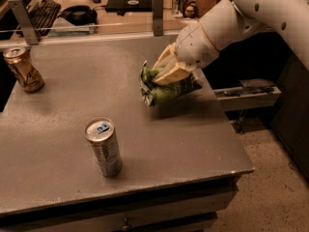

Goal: Move green jalapeno chip bag near redbull can

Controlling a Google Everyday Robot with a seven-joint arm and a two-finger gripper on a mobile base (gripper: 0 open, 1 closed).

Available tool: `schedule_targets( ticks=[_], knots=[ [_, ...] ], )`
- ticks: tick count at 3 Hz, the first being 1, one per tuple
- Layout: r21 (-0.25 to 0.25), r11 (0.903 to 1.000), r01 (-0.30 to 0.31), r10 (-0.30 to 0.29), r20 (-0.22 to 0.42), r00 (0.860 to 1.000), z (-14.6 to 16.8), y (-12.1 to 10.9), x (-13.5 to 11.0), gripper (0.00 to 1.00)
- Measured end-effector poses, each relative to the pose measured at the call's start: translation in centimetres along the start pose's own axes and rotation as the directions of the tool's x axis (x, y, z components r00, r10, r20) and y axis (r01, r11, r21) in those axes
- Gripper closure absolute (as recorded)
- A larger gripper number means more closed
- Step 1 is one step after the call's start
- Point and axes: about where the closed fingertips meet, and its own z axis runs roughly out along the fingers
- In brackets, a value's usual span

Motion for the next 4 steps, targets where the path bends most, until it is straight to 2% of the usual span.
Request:
schedule_targets(
  ticks=[1,2,3,4],
  knots=[
    [-0.061,0.9981,0.006,-0.006,-0.001,1.000,0.2,3.2,-0.8,1.00],
    [-0.127,0.9919,0.001,0.000,0.004,1.000,0.8,6.3,-1.4,1.00],
    [-0.211,0.9775,-0.001,0.007,0.030,1.000,2.3,9.7,-2.6,1.00],
    [-0.251,0.9679,-0.002,0.014,0.045,0.999,3.0,11.3,-3.2,1.00]
  ],
)
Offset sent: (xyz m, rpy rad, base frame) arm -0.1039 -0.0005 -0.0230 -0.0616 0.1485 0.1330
